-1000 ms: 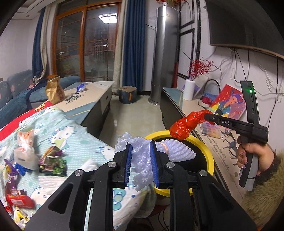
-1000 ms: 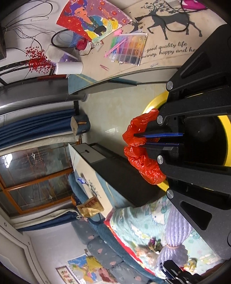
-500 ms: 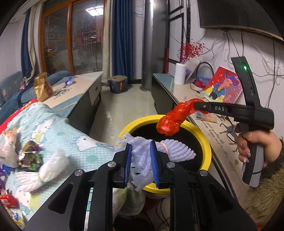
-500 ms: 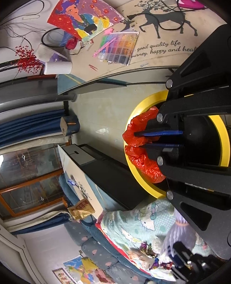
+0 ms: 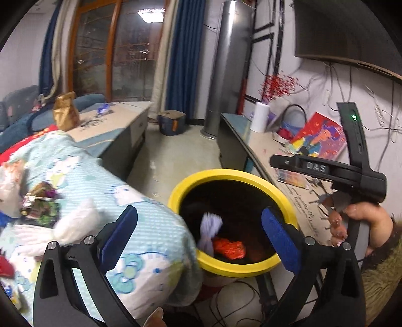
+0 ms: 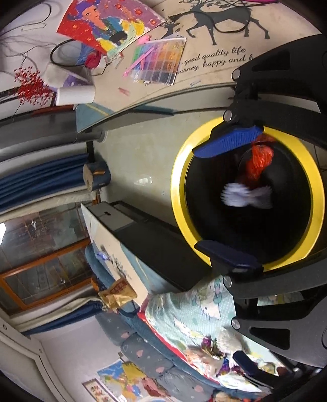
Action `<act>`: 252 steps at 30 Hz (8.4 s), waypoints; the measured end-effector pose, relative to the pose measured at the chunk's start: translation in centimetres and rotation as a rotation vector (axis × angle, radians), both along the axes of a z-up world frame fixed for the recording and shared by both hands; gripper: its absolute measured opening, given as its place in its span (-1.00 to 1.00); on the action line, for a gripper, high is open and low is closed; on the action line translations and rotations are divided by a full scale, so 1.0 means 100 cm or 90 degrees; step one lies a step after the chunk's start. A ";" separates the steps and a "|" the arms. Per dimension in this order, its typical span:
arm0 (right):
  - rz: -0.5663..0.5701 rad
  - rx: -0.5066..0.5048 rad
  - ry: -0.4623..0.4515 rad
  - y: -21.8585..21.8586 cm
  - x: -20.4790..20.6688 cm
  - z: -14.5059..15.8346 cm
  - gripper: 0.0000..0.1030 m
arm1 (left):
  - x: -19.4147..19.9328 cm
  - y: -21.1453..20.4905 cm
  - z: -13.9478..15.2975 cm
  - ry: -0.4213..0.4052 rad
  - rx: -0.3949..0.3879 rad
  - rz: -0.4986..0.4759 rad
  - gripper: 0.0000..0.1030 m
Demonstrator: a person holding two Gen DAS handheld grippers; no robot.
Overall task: Collect trash
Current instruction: 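Move both tools back over the bed toward the remaining trash, then grasp the yellow snack wrapper with the left tool while the right tool grasps the white mesh net, then carry both items to the yellow bin and open both tools to drop them, then move both tools back over the bed toward the candy wrappers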
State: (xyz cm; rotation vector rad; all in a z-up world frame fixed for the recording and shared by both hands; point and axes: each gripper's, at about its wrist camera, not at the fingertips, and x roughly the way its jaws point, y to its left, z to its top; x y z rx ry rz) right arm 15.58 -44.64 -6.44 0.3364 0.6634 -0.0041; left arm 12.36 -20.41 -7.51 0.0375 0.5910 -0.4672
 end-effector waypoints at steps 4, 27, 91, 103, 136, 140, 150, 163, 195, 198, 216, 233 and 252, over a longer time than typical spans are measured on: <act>0.025 -0.001 -0.013 0.014 -0.002 0.008 0.26 | -0.002 0.016 0.005 -0.006 -0.002 0.036 0.87; 0.198 -0.040 -0.076 0.114 -0.020 0.039 0.27 | -0.034 0.103 0.042 -0.090 0.002 0.173 0.87; 0.530 -0.163 0.033 0.305 -0.006 -0.004 -0.69 | -0.070 0.304 -0.026 0.177 -0.134 0.368 0.05; 0.530 -0.133 0.016 0.296 -0.019 0.008 -0.70 | -0.074 0.292 -0.004 0.140 -0.118 0.341 -0.73; 0.430 -0.027 -0.053 0.224 0.003 0.055 -0.70 | -0.048 0.189 0.067 0.007 -0.103 0.208 -0.84; 0.404 -0.009 -0.051 0.208 0.011 0.055 -0.70 | -0.043 0.177 0.067 0.006 -0.104 0.194 -0.84; 0.340 0.023 -0.056 0.166 0.018 0.054 -0.70 | -0.031 0.148 0.064 0.005 -0.096 0.159 -0.84; 0.248 0.072 -0.038 0.111 0.027 0.044 -0.70 | -0.015 0.105 0.058 0.015 -0.092 0.105 -0.84; 0.095 0.154 -0.003 0.020 0.043 -0.002 -0.70 | 0.009 -0.008 0.013 0.055 -0.051 -0.025 -0.84; 0.089 0.159 0.006 0.017 0.045 -0.008 -0.70 | 0.011 -0.014 0.007 0.059 -0.045 -0.032 -0.84; 0.044 0.194 0.034 -0.003 0.050 -0.029 -0.30 | 0.035 -0.051 -0.024 0.095 -0.033 -0.086 -0.57; 0.034 0.109 0.003 0.015 0.039 -0.006 0.29 | 0.026 0.000 0.008 0.036 -0.053 0.020 0.86; 0.112 0.035 -0.040 0.067 0.024 0.025 0.48 | -0.002 0.075 0.035 -0.014 -0.057 0.139 0.87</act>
